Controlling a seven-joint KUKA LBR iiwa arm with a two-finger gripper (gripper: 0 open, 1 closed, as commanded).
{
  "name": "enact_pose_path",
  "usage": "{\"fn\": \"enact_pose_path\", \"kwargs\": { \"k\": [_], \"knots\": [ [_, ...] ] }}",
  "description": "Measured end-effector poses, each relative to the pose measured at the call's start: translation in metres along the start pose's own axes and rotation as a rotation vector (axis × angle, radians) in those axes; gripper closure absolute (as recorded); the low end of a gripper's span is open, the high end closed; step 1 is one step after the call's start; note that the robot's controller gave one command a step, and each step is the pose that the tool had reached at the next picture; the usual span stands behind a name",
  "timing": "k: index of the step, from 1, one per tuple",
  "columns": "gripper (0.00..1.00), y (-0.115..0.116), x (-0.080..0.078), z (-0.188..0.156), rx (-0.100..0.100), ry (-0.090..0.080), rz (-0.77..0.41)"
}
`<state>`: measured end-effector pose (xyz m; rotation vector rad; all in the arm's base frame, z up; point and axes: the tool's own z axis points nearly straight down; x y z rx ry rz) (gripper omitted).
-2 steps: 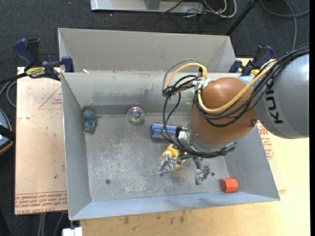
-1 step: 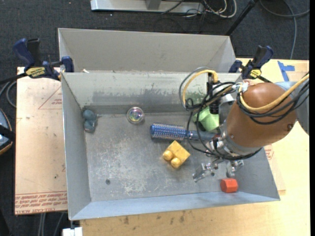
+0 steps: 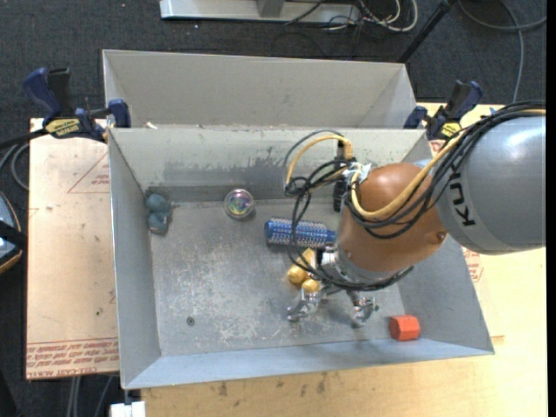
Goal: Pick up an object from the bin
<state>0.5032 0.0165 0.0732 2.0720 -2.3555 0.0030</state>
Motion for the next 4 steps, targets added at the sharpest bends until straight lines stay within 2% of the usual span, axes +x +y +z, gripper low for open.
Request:
{"fn": "enact_pose_path", "kwargs": {
  "k": [1,2,3,4],
  "knots": [
    [0.00,0.006,-0.032,-0.006,0.003,-0.008,0.054],
    [0.00,-0.072,0.088,-0.078,0.011,-0.005,0.164],
    [0.00,-0.045,-0.004,-0.060,-0.002,-0.011,0.197],
    [0.00,-0.071,-0.024,-0.004,0.004,-0.007,-0.430]
  ]
}}
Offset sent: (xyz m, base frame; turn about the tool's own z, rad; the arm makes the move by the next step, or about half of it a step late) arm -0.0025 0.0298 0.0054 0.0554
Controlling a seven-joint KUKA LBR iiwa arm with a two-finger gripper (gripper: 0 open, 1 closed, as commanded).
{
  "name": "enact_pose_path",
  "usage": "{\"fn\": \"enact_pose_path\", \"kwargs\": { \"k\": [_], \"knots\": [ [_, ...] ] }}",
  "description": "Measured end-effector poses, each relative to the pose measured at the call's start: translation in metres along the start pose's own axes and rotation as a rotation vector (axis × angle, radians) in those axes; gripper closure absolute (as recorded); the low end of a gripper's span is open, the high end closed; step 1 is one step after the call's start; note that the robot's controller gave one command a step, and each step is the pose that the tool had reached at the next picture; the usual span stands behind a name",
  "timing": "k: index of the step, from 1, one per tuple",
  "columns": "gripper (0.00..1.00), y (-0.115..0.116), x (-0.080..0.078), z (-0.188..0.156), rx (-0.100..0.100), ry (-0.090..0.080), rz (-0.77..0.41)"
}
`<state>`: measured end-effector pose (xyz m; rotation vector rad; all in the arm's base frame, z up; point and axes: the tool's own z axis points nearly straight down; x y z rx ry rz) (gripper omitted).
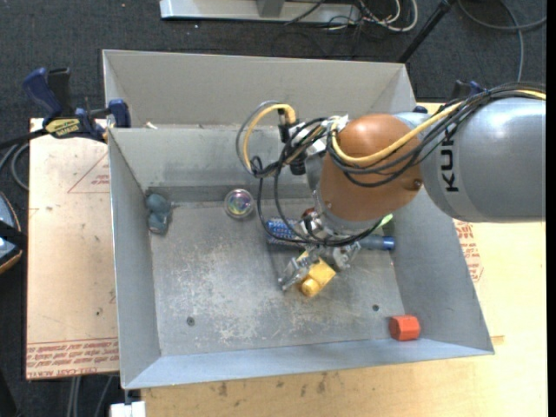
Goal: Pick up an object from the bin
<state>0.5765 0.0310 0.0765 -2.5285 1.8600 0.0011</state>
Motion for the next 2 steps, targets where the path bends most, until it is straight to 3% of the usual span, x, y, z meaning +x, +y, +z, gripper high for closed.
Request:
{"fn": "enact_pose_path", "kwargs": {
  "k": [1,2],
  "knots": [
    [1.00,-0.002,0.001,-0.002,0.006,0.000,0.001],
    [1.00,0.025,-0.001,-0.151,0.007,0.002,0.059]
  ]
}}
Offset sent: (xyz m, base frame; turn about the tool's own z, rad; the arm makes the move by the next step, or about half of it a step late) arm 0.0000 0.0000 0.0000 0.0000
